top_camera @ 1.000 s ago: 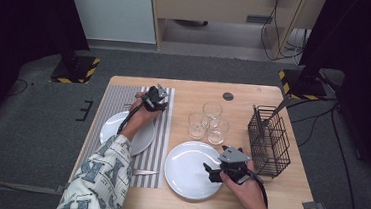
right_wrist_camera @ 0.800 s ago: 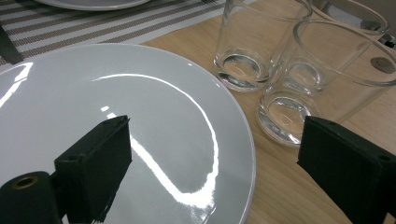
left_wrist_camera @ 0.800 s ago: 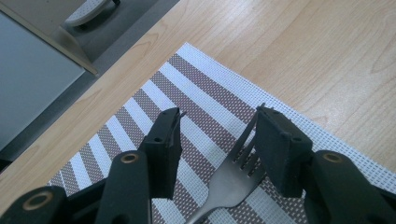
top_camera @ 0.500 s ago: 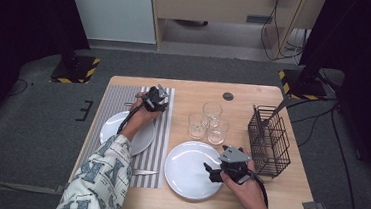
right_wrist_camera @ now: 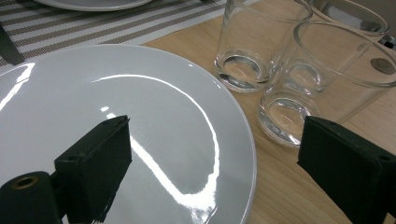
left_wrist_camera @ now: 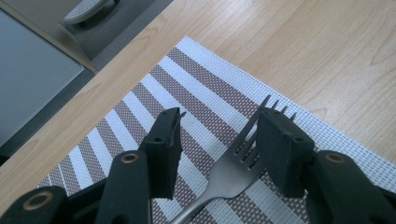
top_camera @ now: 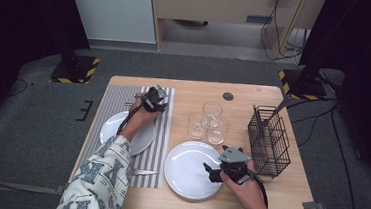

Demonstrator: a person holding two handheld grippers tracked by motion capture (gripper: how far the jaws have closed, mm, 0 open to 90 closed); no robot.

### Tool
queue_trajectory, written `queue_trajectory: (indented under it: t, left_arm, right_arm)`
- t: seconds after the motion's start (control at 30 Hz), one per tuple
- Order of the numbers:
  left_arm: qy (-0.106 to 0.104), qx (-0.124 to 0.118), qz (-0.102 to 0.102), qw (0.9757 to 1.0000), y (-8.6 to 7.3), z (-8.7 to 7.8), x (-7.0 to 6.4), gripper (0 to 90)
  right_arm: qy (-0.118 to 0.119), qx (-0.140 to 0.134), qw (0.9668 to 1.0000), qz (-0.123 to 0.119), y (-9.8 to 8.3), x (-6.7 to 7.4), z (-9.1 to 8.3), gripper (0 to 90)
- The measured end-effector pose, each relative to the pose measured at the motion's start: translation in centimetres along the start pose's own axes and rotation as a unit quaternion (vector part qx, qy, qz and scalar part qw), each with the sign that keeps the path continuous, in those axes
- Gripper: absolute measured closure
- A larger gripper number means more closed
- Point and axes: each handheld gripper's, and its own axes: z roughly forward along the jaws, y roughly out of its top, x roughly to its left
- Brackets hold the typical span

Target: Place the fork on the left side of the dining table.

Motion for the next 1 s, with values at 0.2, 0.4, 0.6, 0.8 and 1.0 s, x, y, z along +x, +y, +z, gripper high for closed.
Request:
queue_trajectory:
  t: [0.2,0.4,0.6,0.8,1.0]
  left_arm:
    - [-0.003,0.000,0.004,1.0000,0.0,-0.1,-0.1,51.0]
    - [-0.005,-0.002,0.005,1.0000,-0.2,-0.2,-0.1,51.0]
    - [0.000,0.001,0.002,1.0000,-0.3,-0.4,0.2,49.3]
    - [-0.002,-0.008,-0.004,1.0000,0.0,-0.9,0.4,46.8]
    - [-0.007,-0.012,-0.007,0.9999,0.3,-1.5,0.2,40.4]
  right_arm:
    - [0.000,-0.001,1.0000,-0.001,0.0,0.0,0.0,9.6]
    - [0.000,0.000,1.0000,-0.002,0.0,0.0,0.0,9.6]
    - [0.000,0.001,1.0000,-0.002,0.0,0.1,0.1,9.6]
    - [0.000,0.001,1.0000,-0.003,0.0,0.1,0.2,9.5]
    - [0.001,0.002,1.0000,-0.004,0.0,0.2,0.2,9.5]
